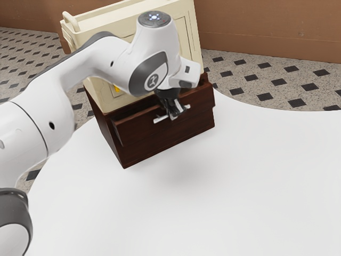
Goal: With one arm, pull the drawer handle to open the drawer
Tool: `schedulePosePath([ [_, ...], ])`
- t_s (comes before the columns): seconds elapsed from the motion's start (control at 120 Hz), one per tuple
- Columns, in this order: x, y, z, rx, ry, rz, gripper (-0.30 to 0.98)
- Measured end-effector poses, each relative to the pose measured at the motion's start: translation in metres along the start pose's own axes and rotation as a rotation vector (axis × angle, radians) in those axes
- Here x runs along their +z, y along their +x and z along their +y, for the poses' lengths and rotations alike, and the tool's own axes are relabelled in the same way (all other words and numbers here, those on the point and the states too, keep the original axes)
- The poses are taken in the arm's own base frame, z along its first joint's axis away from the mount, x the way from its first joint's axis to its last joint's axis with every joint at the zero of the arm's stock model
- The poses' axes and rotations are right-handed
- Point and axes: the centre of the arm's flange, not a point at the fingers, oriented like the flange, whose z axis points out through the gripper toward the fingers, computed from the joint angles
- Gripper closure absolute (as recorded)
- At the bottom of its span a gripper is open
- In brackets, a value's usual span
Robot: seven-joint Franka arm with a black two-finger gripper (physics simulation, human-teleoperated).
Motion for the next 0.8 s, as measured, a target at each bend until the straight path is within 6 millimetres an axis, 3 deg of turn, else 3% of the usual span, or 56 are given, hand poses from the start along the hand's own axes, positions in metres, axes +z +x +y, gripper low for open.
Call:
schedulePosePath([
  [0.8,-0.026,-0.001,0.077,0.068,-0.109,-0.007,0.79],
])
